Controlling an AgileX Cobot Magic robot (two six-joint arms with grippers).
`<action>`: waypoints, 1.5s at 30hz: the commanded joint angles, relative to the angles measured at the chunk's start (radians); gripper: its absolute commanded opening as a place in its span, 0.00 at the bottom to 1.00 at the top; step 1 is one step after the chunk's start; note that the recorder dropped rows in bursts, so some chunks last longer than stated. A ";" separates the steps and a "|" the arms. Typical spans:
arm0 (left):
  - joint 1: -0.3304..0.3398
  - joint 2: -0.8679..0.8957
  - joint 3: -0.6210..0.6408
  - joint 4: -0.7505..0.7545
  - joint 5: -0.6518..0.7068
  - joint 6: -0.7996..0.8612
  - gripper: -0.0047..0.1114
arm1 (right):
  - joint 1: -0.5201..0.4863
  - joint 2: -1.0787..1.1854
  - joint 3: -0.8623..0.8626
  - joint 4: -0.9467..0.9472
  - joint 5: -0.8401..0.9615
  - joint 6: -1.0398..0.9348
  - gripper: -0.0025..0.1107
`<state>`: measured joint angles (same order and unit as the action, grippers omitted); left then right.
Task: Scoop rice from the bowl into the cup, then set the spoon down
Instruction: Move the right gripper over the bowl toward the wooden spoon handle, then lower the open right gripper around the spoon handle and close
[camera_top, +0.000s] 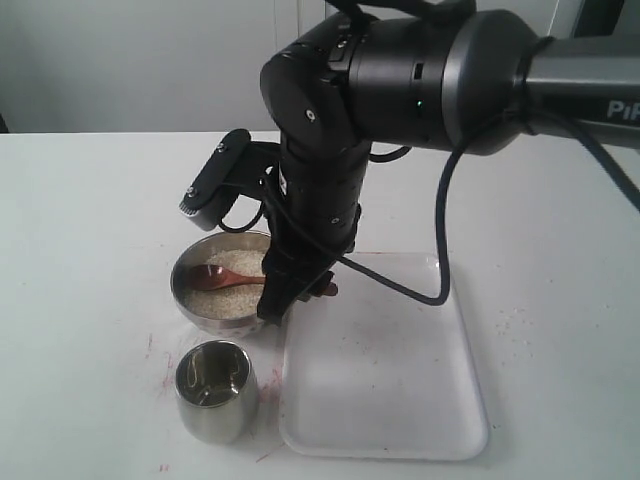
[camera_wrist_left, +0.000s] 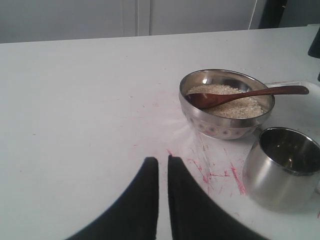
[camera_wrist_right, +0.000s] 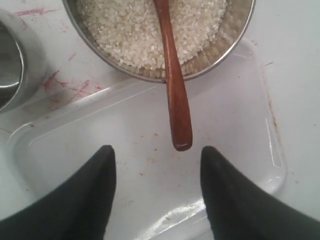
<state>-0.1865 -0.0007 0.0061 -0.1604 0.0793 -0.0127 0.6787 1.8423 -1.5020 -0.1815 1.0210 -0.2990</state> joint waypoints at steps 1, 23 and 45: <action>-0.001 0.001 -0.006 -0.010 -0.003 -0.006 0.16 | 0.000 -0.001 -0.003 0.006 -0.008 -0.037 0.47; -0.001 0.001 -0.006 -0.010 -0.003 -0.006 0.16 | 0.000 0.090 0.003 0.024 -0.051 -0.282 0.51; -0.001 0.001 -0.006 -0.010 -0.003 -0.006 0.16 | -0.011 0.161 0.003 -0.083 -0.087 -0.273 0.52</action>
<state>-0.1865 -0.0007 0.0061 -0.1604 0.0793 -0.0127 0.6787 1.9978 -1.5020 -0.2534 0.9416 -0.5688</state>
